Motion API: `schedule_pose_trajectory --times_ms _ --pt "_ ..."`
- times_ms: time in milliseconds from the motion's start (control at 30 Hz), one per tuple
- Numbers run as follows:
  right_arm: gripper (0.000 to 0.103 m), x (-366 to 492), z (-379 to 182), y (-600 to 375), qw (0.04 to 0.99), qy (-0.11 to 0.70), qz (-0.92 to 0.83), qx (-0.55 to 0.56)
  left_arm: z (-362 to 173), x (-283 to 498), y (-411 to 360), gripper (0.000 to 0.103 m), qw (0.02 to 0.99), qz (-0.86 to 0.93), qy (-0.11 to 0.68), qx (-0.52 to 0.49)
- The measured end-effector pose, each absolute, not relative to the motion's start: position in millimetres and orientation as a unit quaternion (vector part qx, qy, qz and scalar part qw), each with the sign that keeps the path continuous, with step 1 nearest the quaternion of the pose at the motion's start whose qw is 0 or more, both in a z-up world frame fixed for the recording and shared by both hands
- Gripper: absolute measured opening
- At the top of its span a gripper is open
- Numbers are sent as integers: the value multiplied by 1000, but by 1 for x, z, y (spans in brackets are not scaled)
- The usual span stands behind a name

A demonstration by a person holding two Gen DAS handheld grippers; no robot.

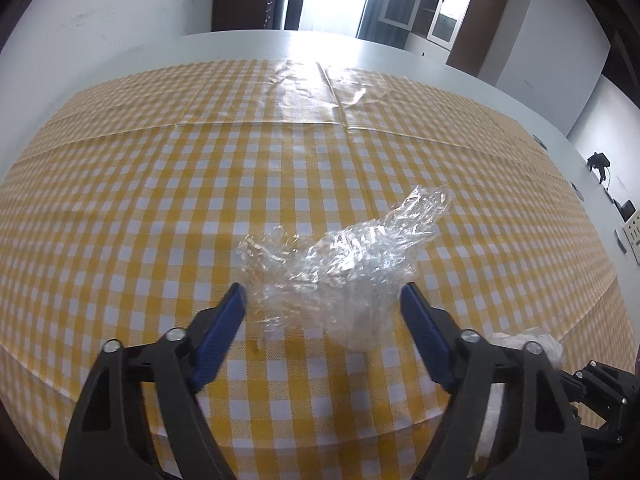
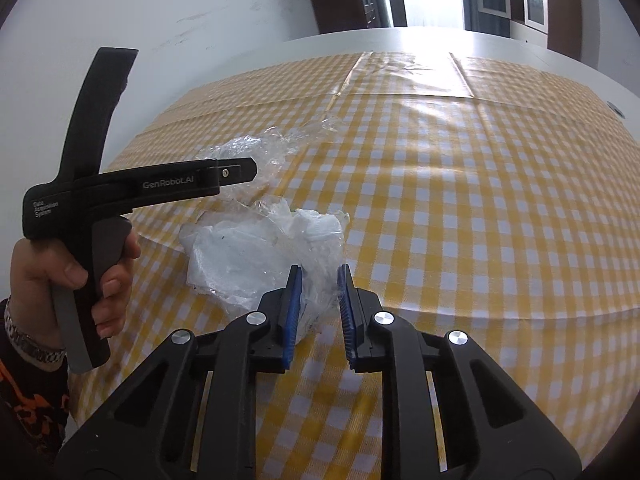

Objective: Collect trash
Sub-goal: 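Grasp the clear plastic wrapper with the left gripper while the right grasps another piece, then carry both clear plastic pieces down over the blue wastebasket with both grippers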

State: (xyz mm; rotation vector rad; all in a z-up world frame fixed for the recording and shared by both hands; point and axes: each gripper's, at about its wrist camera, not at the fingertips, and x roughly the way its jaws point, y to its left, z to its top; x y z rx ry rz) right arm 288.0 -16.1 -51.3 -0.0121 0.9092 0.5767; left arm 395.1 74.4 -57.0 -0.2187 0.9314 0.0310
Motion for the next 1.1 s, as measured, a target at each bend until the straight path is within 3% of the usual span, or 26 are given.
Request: schedule_pose_trajectory --times_ms 100,200,500,1100 --pt "16 280 -48 -23 861 428 274 -4 -55 390 71 58 892 11 440 -107" --pt "16 270 -41 -28 866 420 271 -5 -43 372 71 56 902 17 417 -104" --pt "16 231 -19 -43 879 389 277 -4 -4 285 66 55 924 9 359 -131" --pt "16 124 -16 -69 892 335 302 -16 22 119 36 55 947 -7 284 -148"
